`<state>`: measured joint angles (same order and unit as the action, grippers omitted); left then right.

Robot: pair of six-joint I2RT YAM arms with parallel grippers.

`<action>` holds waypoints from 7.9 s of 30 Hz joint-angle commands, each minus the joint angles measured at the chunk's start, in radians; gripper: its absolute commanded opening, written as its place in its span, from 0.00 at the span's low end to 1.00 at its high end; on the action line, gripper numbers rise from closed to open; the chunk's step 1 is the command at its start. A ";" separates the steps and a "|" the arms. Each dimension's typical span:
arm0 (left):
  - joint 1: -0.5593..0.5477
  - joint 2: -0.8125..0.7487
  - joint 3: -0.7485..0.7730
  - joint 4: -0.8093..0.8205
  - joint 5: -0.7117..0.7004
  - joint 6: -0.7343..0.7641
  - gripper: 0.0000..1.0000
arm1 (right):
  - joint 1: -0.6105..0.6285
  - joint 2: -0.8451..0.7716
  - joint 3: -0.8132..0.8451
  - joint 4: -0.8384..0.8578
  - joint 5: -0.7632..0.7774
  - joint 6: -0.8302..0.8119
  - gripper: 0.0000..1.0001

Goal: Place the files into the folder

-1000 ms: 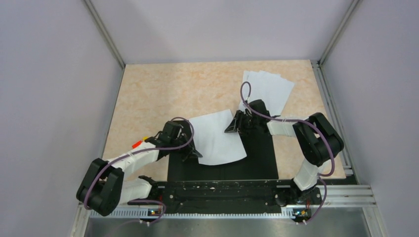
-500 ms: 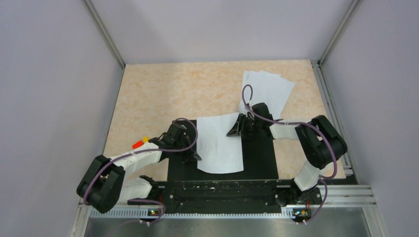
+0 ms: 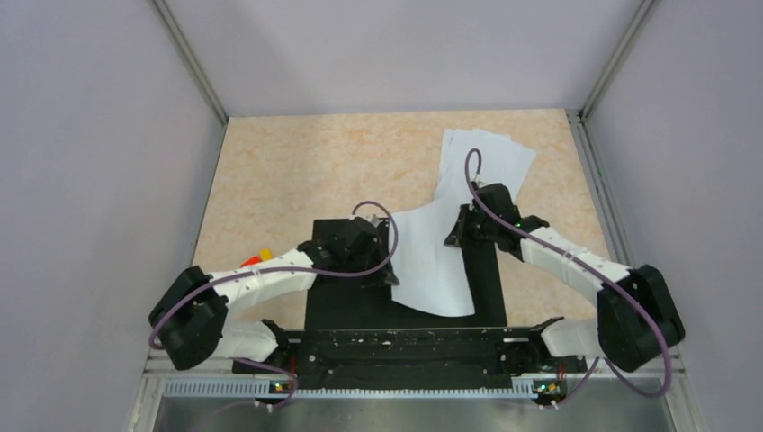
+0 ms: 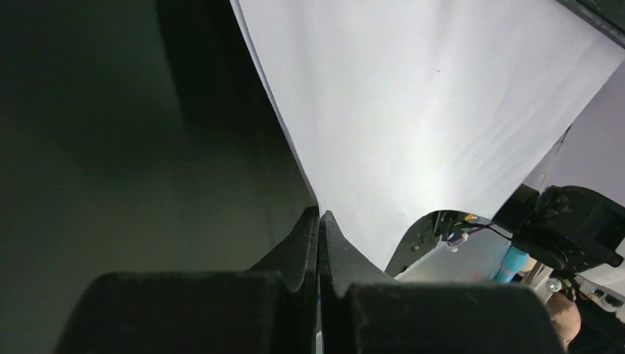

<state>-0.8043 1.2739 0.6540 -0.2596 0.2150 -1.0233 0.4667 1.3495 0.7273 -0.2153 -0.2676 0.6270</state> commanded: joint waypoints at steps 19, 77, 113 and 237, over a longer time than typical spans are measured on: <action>-0.352 0.324 0.253 -0.038 -0.389 -0.180 0.00 | -0.007 -0.370 -0.114 -0.240 0.325 -0.035 0.00; -0.309 0.269 0.214 -0.211 -0.417 -0.103 0.26 | -0.008 -0.149 -0.036 -0.205 0.409 -0.127 0.45; 0.261 1.082 1.314 0.052 0.151 0.396 0.75 | -0.590 0.531 0.398 0.203 0.193 0.089 0.98; 0.273 0.154 1.104 -0.122 0.326 0.546 0.00 | -0.395 -0.192 0.422 0.682 -0.575 0.283 0.55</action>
<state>-0.5335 1.4986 1.7985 -0.4889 0.5438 -0.4431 0.0498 1.1927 1.1328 0.4316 -0.8211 0.9264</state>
